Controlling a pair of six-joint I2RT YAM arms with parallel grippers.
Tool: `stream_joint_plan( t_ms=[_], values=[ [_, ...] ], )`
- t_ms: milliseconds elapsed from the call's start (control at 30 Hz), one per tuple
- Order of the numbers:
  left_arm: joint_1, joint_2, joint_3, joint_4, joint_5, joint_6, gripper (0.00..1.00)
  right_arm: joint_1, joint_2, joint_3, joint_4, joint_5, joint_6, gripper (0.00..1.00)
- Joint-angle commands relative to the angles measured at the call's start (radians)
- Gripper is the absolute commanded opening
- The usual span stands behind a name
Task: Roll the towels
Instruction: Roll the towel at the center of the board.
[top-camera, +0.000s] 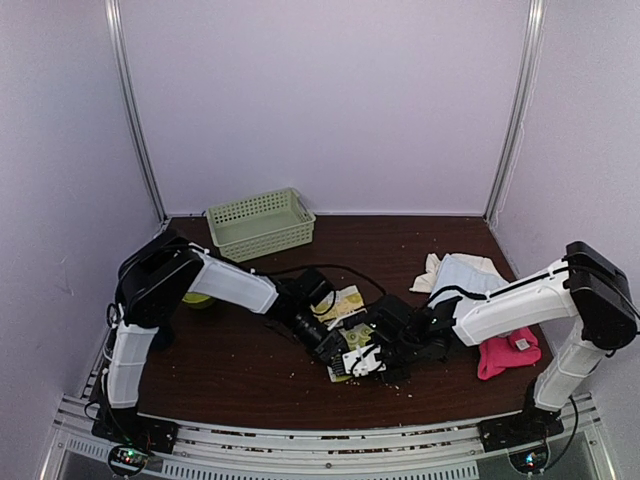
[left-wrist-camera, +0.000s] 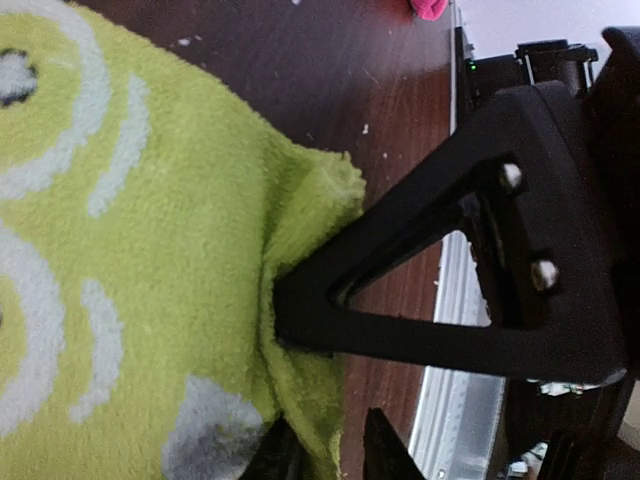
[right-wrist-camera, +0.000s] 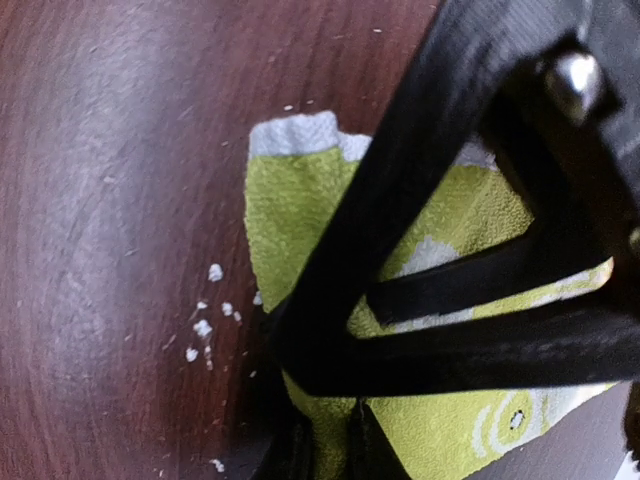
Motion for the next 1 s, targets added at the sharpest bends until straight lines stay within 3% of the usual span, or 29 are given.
stream_joint_plan(
  t_ms=[0, 167, 267, 367, 433, 567, 667, 833, 967],
  values=[
    [0.058, -0.171, -0.082, -0.105, -0.283, 0.075, 0.29, 0.003, 0.077, 0.014, -0.084, 0.029, -0.037, 0.1],
    [0.072, -0.487, -0.231, -0.129, -0.742, 0.09, 0.37, 0.002, 0.088, 0.105, -0.258, -0.079, -0.022, 0.03],
    [0.056, -0.703, -0.383, -0.043, -0.925, 0.132, 0.4, -0.008, 0.091, 0.148, -0.371, -0.202, 0.009, 0.01],
    [-0.064, -0.913, -0.535, 0.067, -1.103, 0.256, 0.48, -0.045, 0.129, 0.241, -0.502, -0.352, 0.043, 0.0],
    [-0.157, -0.988, -0.573, 0.075, -1.133, 0.345, 0.47, -0.077, 0.175, 0.318, -0.595, -0.444, 0.077, 0.0],
    [-0.398, -0.986, -0.561, 0.05, -1.354, 0.483, 0.44, -0.162, 0.298, 0.47, -0.767, -0.617, 0.113, 0.0],
    [-0.534, -0.93, -0.535, 0.069, -1.307, 0.598, 0.38, -0.238, 0.449, 0.584, -0.906, -0.714, 0.077, 0.0],
    [-0.567, -0.708, -0.413, 0.096, -1.239, 0.662, 0.38, -0.307, 0.613, 0.721, -1.009, -0.76, 0.061, 0.0],
    [-0.567, -0.532, -0.321, 0.162, -1.305, 0.703, 0.44, -0.315, 0.652, 0.764, -0.997, -0.737, 0.099, 0.0]
  ],
)
